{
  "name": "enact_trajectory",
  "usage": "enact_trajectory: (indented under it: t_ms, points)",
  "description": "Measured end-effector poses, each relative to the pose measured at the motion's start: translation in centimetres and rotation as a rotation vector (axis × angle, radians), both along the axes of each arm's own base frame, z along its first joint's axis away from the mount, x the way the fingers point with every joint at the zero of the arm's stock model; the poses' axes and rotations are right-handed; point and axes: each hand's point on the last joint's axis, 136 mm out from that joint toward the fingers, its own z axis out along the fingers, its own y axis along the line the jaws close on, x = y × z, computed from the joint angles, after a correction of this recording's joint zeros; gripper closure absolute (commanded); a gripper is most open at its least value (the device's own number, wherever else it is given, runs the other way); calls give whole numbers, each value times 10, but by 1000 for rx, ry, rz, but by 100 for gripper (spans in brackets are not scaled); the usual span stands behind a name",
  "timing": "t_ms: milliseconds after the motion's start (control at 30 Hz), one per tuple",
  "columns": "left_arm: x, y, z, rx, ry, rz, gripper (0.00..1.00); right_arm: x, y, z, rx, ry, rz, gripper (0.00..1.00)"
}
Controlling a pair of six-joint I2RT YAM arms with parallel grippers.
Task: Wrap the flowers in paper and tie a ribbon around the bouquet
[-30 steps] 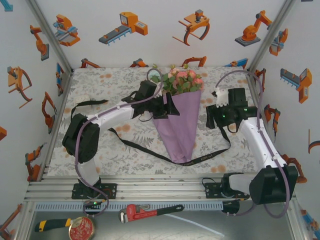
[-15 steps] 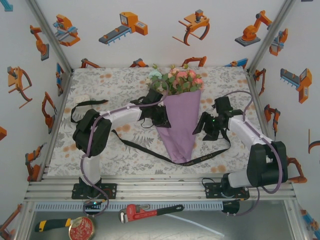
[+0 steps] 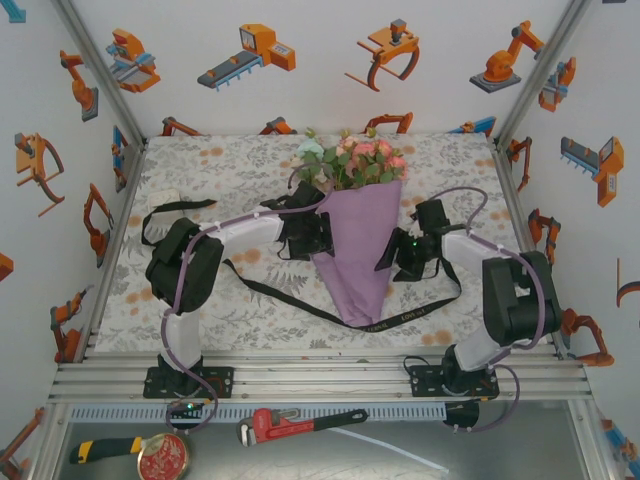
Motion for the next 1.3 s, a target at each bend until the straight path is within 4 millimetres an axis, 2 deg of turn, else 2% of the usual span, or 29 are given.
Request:
enact_trajectory:
  t_ms: [33,167,333,500,633,900,1033,1133,1300]
  points:
    - [0,1,-1,7,1,5,14,2,1,-1,2,-4,1,52]
    - [4,3,0,-1,-1,30,5,6,6,-2,18,-20,10,53]
    - [10,3,2,-85,14,69,7,13,15,-1,51,-46,28,54]
    - [20,-4,3,-191,37,101,25,17,21,-2,89,-53,30,56]
    - [20,-6,-1,-224,50,108,44,20,23,-2,102,-58,30,59]
    - [20,0,-9,-252,91,131,74,21,24,-2,108,-54,18,66]
    - [21,-2,-7,-280,103,128,86,20,27,0,112,-57,24,76]
    - [21,-4,-4,-303,116,126,98,20,31,7,121,-72,28,86]
    - [15,-2,-4,-324,140,117,100,14,35,24,136,-114,44,88]
